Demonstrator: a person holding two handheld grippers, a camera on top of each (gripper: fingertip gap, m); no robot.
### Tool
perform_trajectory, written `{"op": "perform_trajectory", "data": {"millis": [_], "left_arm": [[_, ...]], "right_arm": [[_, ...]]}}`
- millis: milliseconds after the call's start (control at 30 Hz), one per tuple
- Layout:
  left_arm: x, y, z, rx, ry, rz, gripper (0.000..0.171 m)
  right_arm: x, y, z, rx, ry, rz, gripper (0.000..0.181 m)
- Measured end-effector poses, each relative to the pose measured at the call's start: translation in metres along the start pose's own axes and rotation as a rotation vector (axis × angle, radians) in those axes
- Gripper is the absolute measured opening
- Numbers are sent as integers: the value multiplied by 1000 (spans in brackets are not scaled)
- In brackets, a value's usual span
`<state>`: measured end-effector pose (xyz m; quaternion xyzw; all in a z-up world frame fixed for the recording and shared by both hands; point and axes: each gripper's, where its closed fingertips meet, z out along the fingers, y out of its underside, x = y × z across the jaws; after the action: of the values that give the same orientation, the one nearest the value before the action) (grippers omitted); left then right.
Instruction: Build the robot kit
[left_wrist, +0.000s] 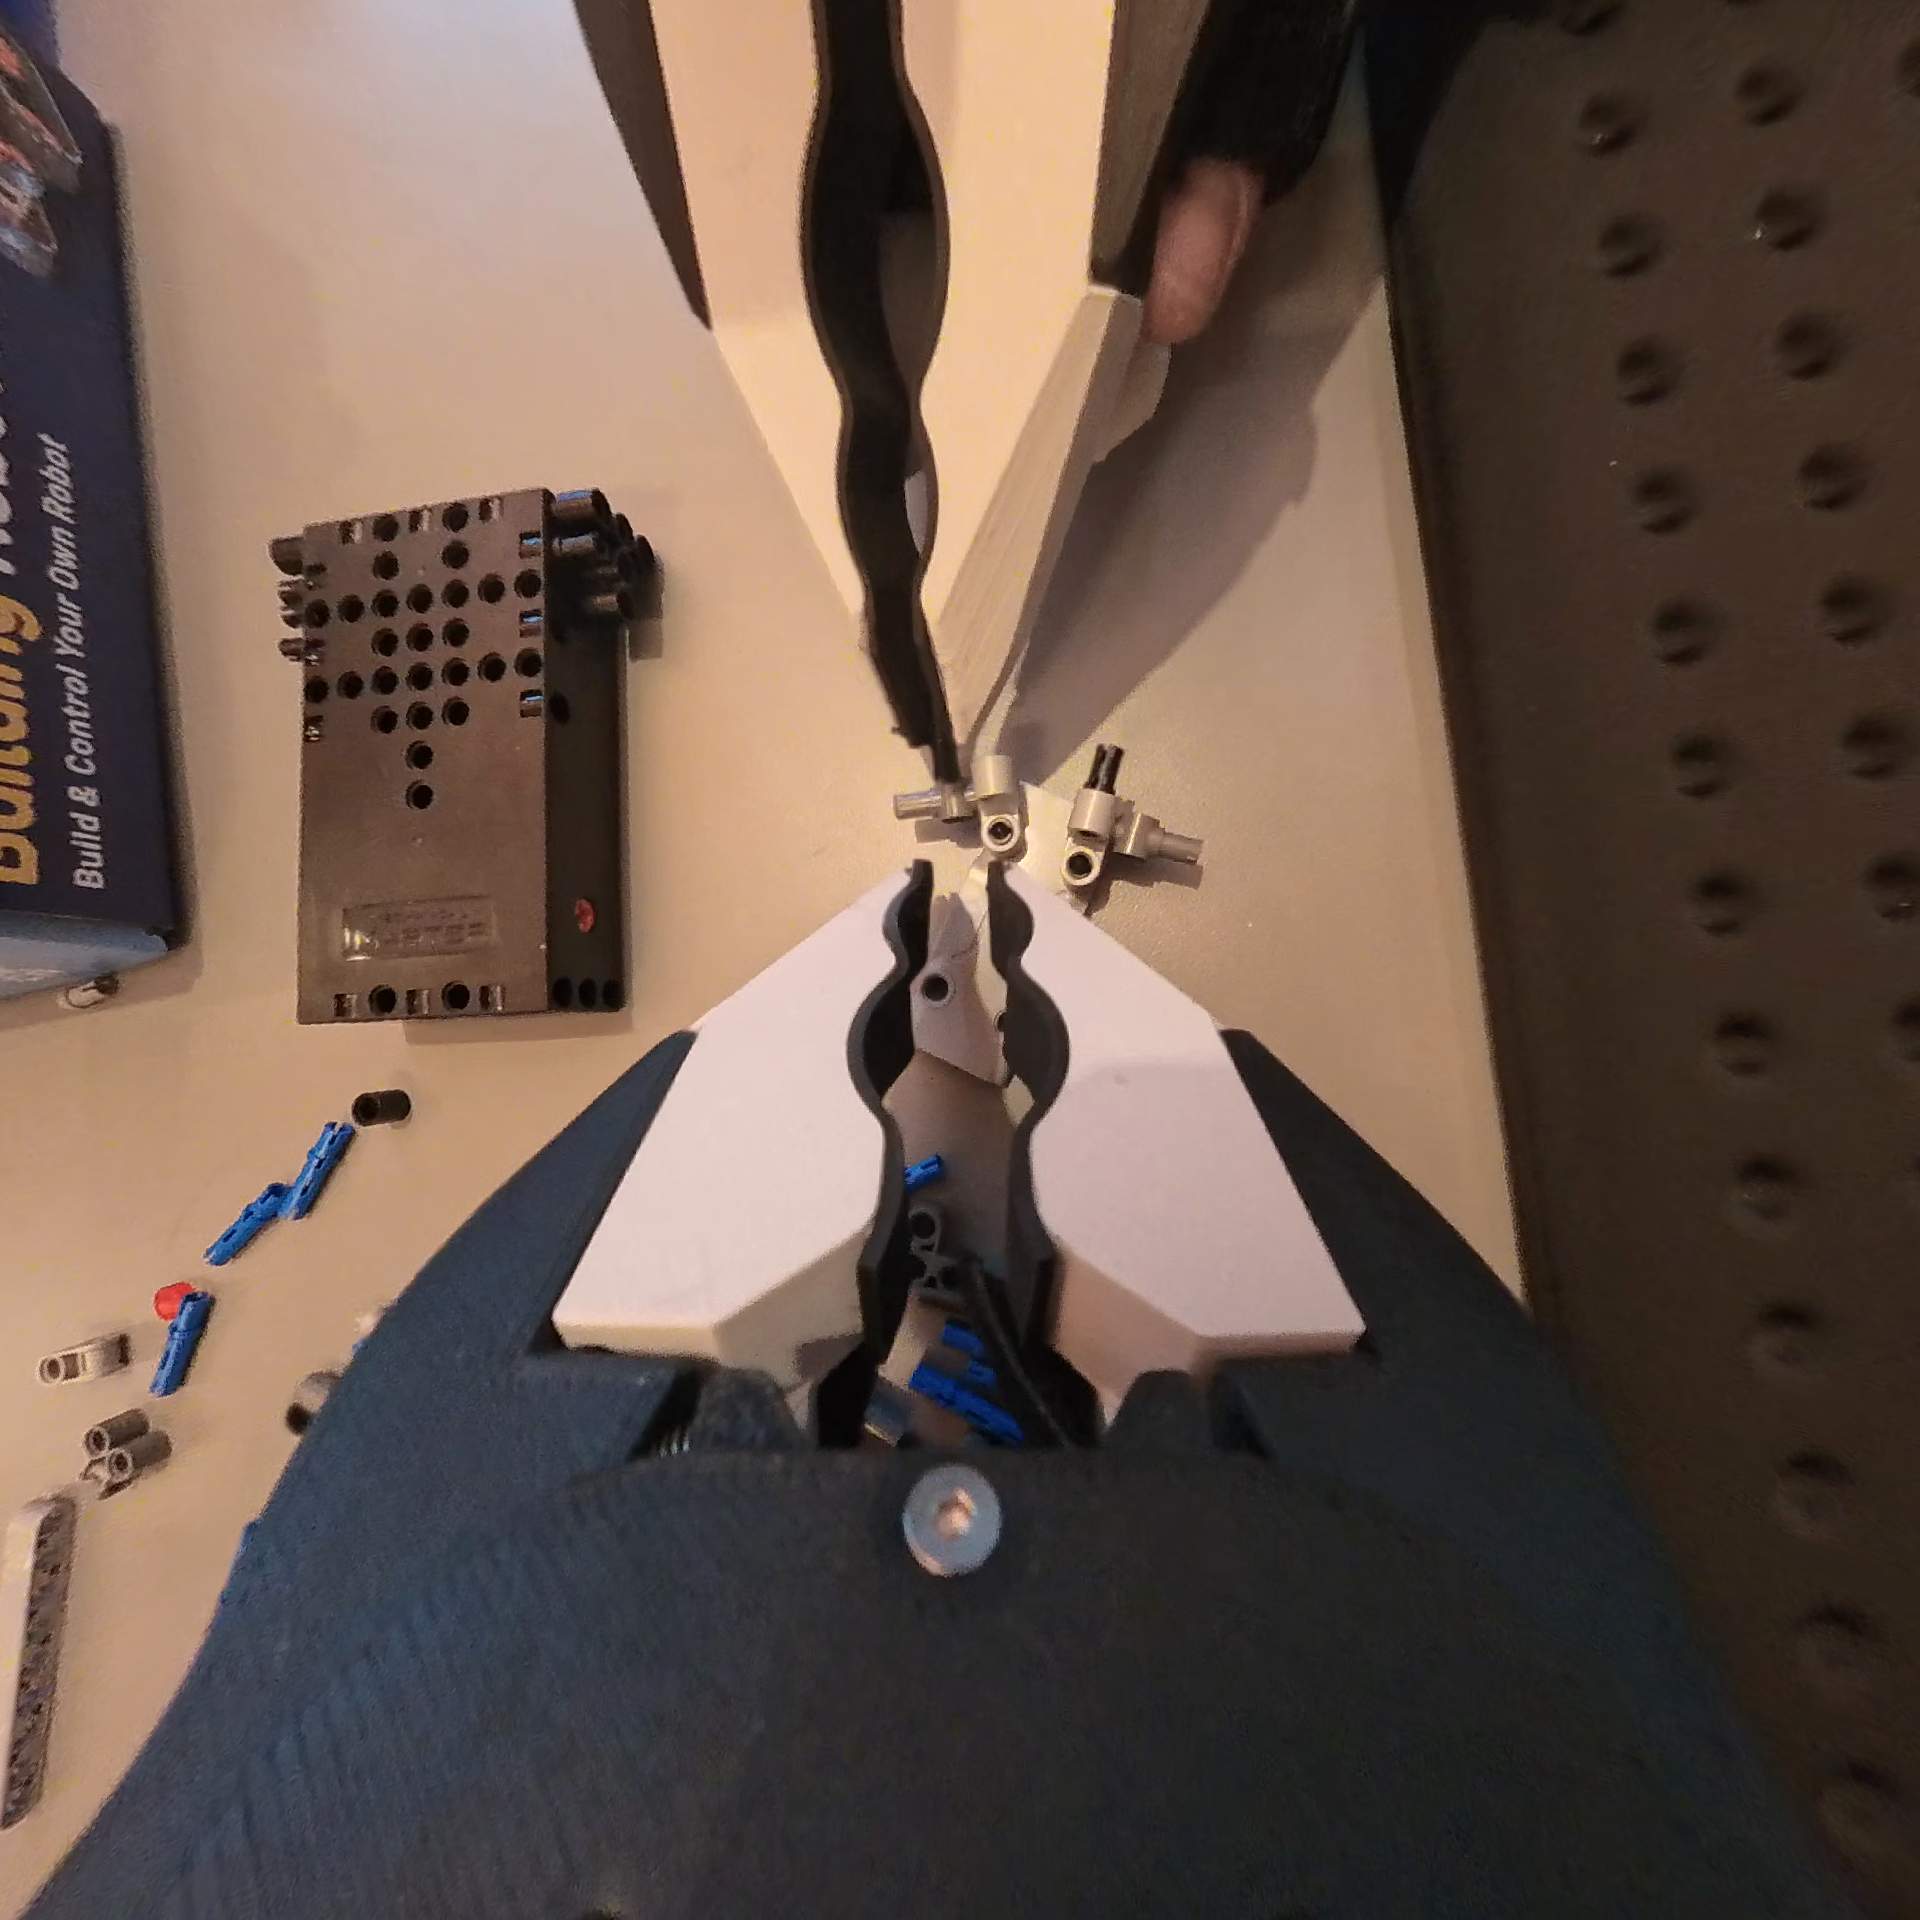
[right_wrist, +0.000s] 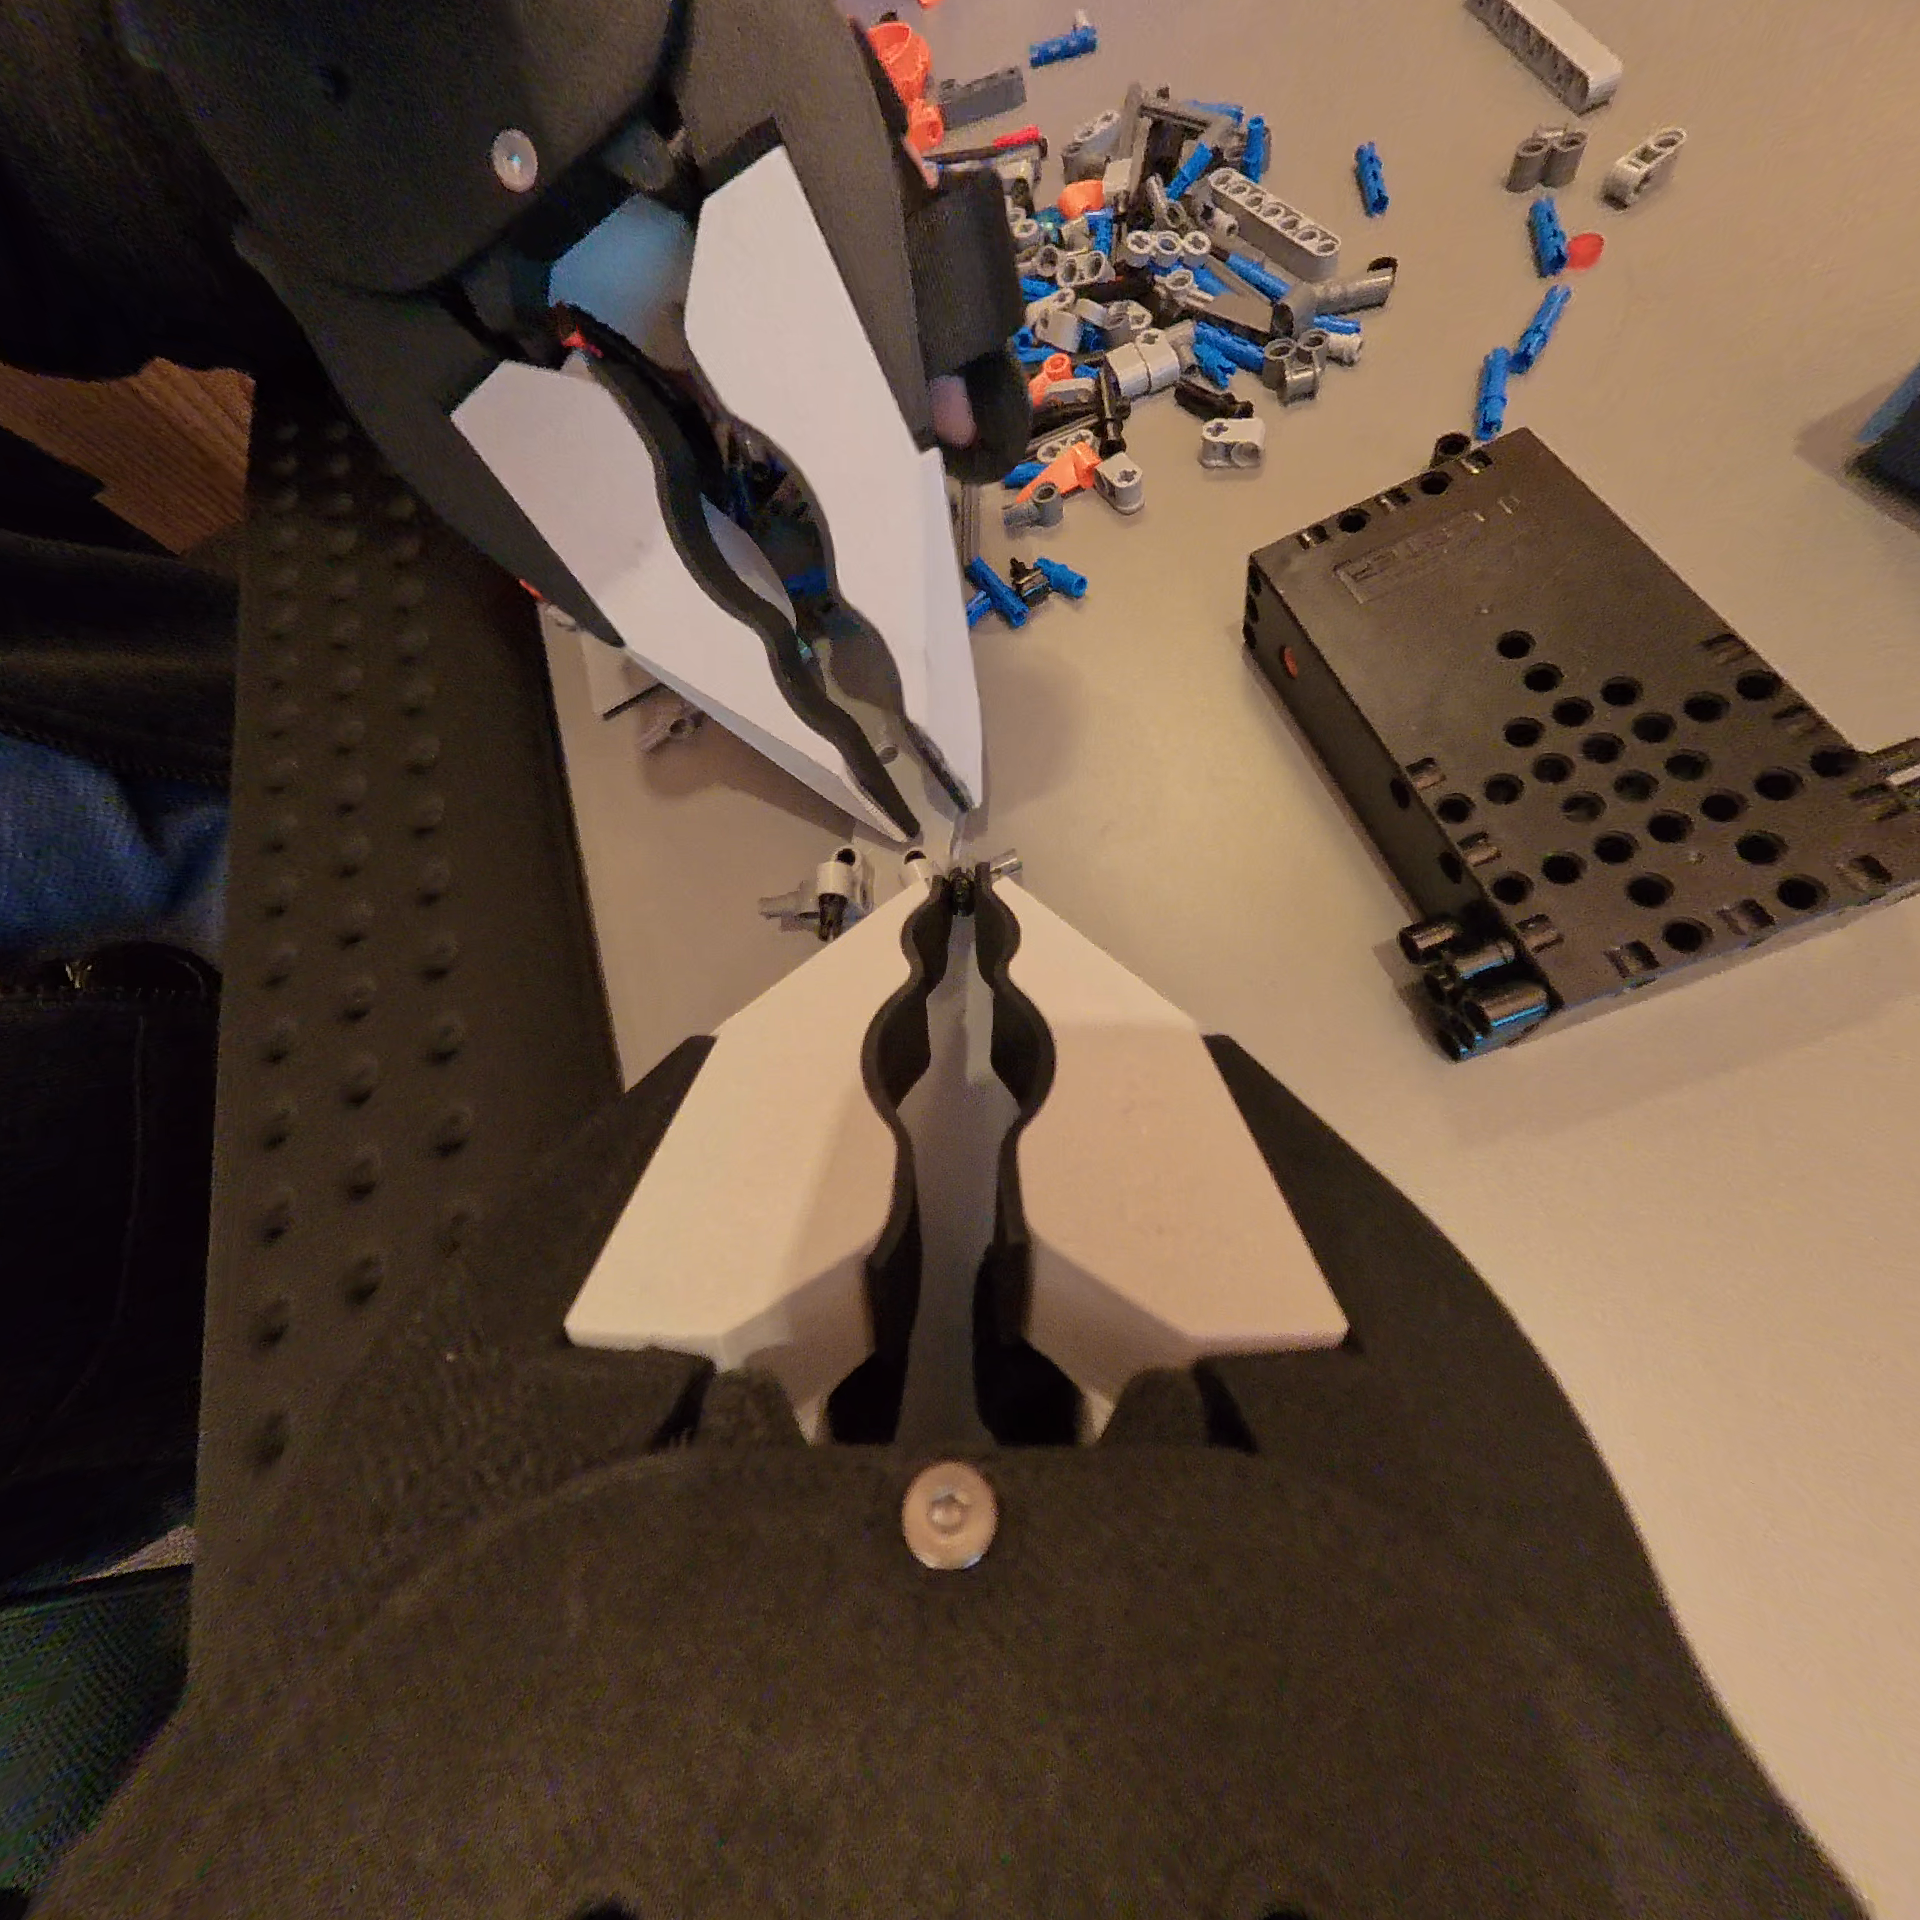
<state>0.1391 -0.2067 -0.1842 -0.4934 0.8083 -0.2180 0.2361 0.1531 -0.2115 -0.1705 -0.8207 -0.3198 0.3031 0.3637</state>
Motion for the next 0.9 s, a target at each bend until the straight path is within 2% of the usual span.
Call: {"op": "perform_trajectory", "data": {"millis": [133,467,900], "left_arm": [[1,-11,-6,47,-3,31,8],[9,-13,6,32,48,51,10],[9,-14,5,55,-35,97,5]], "right_arm": [[-1,2,-6,5,5,4,3],[-8,5,-1,-18,-35,-2,3],[-9,2,-1,-4,-41,-4,2]]}}
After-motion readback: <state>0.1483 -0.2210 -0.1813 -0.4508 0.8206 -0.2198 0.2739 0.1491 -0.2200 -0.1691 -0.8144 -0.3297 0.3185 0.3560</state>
